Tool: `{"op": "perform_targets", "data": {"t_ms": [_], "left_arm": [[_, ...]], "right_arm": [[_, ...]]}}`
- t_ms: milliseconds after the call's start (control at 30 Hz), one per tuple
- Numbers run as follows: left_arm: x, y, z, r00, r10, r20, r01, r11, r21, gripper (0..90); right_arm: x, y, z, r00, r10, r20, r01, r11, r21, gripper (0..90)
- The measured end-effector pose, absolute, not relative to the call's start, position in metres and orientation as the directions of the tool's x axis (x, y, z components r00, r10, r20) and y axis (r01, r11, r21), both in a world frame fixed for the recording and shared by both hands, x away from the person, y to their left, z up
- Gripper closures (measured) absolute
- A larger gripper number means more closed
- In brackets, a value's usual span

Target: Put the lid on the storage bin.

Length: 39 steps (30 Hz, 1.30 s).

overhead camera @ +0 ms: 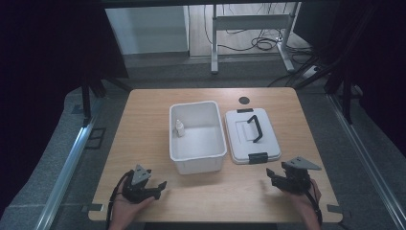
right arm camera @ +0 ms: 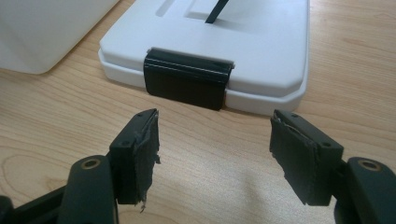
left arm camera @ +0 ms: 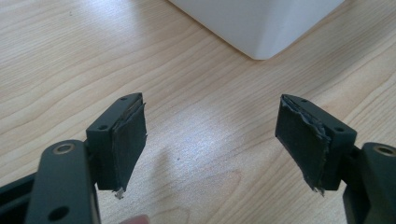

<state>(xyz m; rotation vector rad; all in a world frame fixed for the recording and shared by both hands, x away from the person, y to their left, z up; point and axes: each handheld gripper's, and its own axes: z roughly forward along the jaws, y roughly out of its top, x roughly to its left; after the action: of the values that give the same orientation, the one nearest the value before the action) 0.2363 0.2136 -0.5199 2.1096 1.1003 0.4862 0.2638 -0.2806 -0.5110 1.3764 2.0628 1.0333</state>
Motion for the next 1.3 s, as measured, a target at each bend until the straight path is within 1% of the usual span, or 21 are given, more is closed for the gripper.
{"op": "perform_targets", "data": {"t_ms": [333,433,600,767,1000,1200,1233,1267,1300], "left_arm": [[0.237,0.214,-0.52,0.566,0.824,0.007,0.561,-0.392,0.729,24.8],[0.237,0.214,-0.521,0.568,0.823,0.009,0.562,-0.395,0.727,24.8],[0.236,0.213,-0.52,0.569,0.822,0.013,0.559,-0.399,0.727,24.8],[0.236,0.212,-0.519,0.567,0.823,0.013,0.556,-0.395,0.731,24.8],[0.236,0.211,-0.522,0.572,0.82,0.019,0.56,-0.407,0.722,24.8],[0.237,0.217,-0.521,0.559,0.829,0.01,0.565,-0.389,0.728,24.8],[0.237,0.217,-0.521,0.56,0.828,0.007,0.565,-0.388,0.728,24.8],[0.237,0.217,-0.521,0.56,0.828,0.007,0.565,-0.388,0.728,24.8],[0.237,0.217,-0.521,0.561,0.828,0.007,0.565,-0.388,0.728,24.8]], "right_arm": [[0.264,-0.278,-0.513,-0.432,0.9,0.058,0.575,0.225,0.786,33.4],[0.264,-0.277,-0.512,-0.457,0.885,0.086,0.575,0.22,0.788,31.6],[0.265,-0.275,-0.511,-0.464,0.878,0.117,0.586,0.206,0.783,28.2],[0.264,-0.272,-0.512,-0.488,0.863,0.133,0.601,0.221,0.768,27.9],[0.264,-0.271,-0.509,-0.483,0.863,0.148,0.606,0.208,0.768,27.9],[0.267,-0.275,-0.502,-0.454,0.88,0.141,0.616,0.195,0.763,28.3],[0.268,-0.282,-0.497,-0.478,0.848,0.23,0.62,0.139,0.772,29.0],[0.268,-0.282,-0.497,-0.478,0.848,0.23,0.62,0.139,0.772,29.0],[0.269,-0.287,-0.496,-0.491,0.815,0.306,0.629,0.089,0.773,29.5]]}}
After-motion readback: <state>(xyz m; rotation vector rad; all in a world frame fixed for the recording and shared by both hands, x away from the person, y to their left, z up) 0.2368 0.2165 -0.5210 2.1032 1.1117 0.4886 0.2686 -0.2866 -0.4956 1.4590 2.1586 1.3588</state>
